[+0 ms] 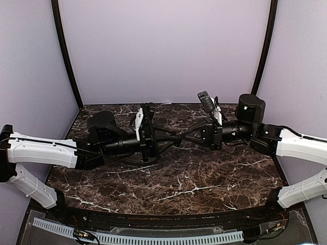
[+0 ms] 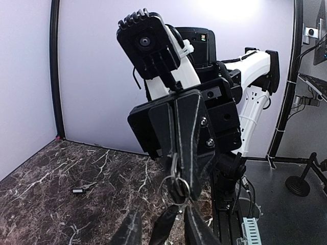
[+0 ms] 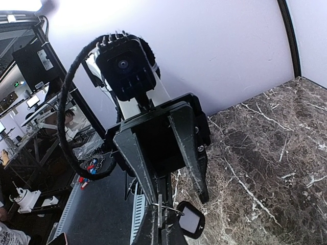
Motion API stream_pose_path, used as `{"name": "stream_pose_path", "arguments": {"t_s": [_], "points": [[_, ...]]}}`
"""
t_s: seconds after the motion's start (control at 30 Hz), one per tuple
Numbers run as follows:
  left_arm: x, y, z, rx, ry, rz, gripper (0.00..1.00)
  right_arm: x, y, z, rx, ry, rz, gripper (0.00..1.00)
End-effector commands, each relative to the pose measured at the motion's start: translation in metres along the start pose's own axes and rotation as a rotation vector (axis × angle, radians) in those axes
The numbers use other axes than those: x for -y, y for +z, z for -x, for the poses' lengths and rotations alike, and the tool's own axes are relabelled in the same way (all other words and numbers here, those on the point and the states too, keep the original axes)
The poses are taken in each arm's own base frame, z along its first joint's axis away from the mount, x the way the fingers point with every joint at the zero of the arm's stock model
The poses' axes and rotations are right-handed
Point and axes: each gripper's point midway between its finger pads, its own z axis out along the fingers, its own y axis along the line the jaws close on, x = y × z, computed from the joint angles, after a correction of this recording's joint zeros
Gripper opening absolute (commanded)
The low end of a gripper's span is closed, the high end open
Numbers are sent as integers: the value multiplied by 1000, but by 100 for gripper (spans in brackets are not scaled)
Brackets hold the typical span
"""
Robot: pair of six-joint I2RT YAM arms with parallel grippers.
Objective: Remove the keys from the keyring
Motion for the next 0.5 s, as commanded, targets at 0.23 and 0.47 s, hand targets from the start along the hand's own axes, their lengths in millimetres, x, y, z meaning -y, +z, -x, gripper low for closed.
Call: {"name": "stream_pose_path", "arguments": {"t_s": [0.23,0.47], "points": [[4,4,15,38,24,-20,21,-2,1,4,13,-16,25,0],[11,4,17,49,28,-62,13,0,1,0,5,-10,19,0]]}}
